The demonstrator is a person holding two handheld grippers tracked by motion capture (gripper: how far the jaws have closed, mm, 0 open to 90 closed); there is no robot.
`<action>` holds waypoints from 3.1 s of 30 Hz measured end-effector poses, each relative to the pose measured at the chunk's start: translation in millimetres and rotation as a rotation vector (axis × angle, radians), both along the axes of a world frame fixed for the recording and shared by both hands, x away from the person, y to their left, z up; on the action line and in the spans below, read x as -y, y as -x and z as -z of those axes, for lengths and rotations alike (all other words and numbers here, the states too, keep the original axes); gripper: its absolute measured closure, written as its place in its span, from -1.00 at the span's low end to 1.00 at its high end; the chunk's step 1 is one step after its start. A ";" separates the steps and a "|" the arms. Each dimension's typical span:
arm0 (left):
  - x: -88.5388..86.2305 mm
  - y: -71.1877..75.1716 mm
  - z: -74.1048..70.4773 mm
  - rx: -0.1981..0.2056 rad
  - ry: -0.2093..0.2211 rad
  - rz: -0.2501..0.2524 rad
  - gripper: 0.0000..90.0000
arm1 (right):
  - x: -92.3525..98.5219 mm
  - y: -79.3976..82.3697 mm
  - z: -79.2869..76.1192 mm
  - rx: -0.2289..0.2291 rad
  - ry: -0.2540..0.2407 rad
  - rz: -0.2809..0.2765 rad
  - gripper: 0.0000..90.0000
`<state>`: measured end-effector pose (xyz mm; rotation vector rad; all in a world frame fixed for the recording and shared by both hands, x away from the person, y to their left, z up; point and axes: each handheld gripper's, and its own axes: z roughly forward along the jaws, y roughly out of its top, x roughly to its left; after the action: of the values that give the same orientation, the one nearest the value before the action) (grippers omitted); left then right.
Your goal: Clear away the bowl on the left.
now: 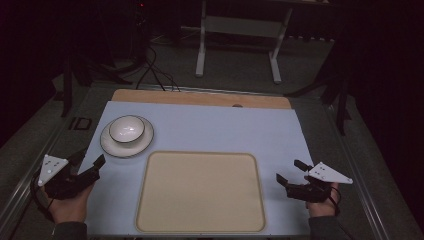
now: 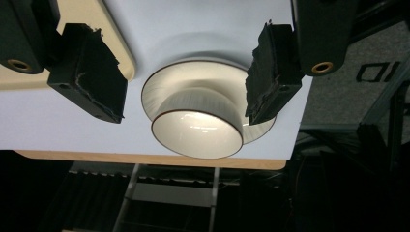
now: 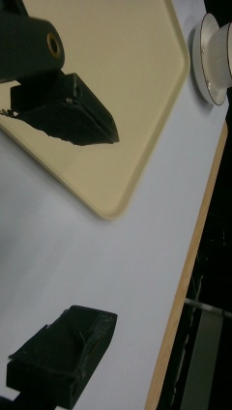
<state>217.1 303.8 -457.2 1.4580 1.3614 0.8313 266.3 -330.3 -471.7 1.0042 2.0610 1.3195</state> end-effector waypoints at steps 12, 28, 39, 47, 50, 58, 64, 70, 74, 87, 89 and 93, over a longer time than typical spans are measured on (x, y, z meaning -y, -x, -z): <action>-0.2 -16.0 -10.6 0.012 -0.012 0.008 -0.31 | 0.5 0.7 -0.1 0.002 0.001 0.002 -0.69; 0.1 -37.5 -24.8 0.000 -0.024 0.000 -0.31 | 0.8 0.4 0.5 0.000 0.004 0.002 -0.69; 7.9 -54.1 -36.0 0.002 -0.037 0.020 -0.31 | 0.5 0.2 0.9 -0.003 0.005 0.001 -0.69; 12.6 -65.0 -37.7 -0.006 -0.035 0.025 -0.32 | 1.1 0.3 0.8 -0.002 0.004 0.001 -0.69; 13.3 -68.3 -38.0 -0.007 -0.038 0.023 -0.32 | 0.9 0.5 0.8 -0.002 0.004 0.001 -0.69; 13.2 -78.7 -36.9 -0.027 -0.040 0.015 -0.32 | 0.9 0.8 0.7 -0.001 0.004 0.004 -0.69; 11.5 -88.0 -33.2 -0.048 -0.029 0.002 -0.32 | 1.0 0.7 0.7 -0.001 0.005 0.005 -0.69; 10.0 -94.9 -31.2 -0.058 -0.011 -0.009 -0.32 | 1.0 0.5 0.9 -0.001 0.003 0.005 -0.69; 8.9 -100.9 -29.7 -0.066 -0.008 -0.017 -0.32 | 1.3 0.8 0.6 -0.001 0.000 0.007 -0.69; 8.8 -119.0 -21.0 -0.108 -0.012 -0.043 -0.31 | 2.0 0.5 0.8 -0.001 -0.001 0.008 -0.69; 8.4 -121.4 -19.0 -0.115 -0.013 -0.047 -0.31 | 2.0 0.6 0.8 -0.001 -0.001 0.007 -0.69; 6.4 -126.4 -14.6 -0.136 -0.018 -0.057 -0.29 | 2.4 0.5 0.8 -0.001 -0.001 0.009 -0.69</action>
<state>343.5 297.5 -442.6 1.5187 1.5062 0.7938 265.8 -332.7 -472.5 1.0135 2.0550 1.3163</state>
